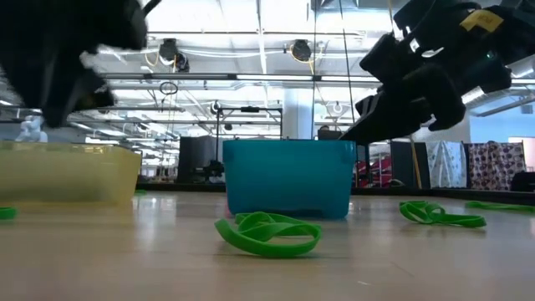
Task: Sort rubber bands into baskets
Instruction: Put the green rubber band into the red bin
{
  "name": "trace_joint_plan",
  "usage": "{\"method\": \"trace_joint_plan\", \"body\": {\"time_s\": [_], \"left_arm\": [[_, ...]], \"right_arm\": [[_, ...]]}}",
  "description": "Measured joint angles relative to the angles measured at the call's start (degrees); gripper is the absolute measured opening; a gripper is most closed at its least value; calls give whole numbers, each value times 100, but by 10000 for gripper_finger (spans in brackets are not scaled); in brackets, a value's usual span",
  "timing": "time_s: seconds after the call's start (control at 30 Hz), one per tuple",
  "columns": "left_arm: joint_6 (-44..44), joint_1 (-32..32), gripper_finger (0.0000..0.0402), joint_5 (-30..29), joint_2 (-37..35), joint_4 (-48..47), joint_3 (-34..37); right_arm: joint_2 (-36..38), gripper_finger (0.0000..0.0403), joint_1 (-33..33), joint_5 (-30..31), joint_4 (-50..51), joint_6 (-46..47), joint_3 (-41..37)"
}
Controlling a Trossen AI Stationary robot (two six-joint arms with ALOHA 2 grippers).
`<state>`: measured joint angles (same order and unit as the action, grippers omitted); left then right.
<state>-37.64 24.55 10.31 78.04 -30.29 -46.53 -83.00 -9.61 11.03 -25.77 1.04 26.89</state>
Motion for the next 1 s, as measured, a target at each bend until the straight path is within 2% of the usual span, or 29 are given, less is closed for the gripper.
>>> {"method": "trace_joint_plan", "body": {"time_s": [0.2,0.4,0.57,0.8,1.0], "left_arm": [[-696,308,121,-212,0,74,538],[-858,496,121,-334,0,244,811],[-880,620,121,-352,0,845,1120],[-1421,635,121,-349,0,1022,1345],[-1415,635,121,-337,-2,1030,1349]], "right_arm": [[0,0,-75,-77,-41,149,1],[0,0,-181,-73,-171,125,1],[0,0,-177,-67,-273,18,1],[0,0,-177,-69,-274,-24,1],[0,0,-177,-66,-274,-90,1]]}}
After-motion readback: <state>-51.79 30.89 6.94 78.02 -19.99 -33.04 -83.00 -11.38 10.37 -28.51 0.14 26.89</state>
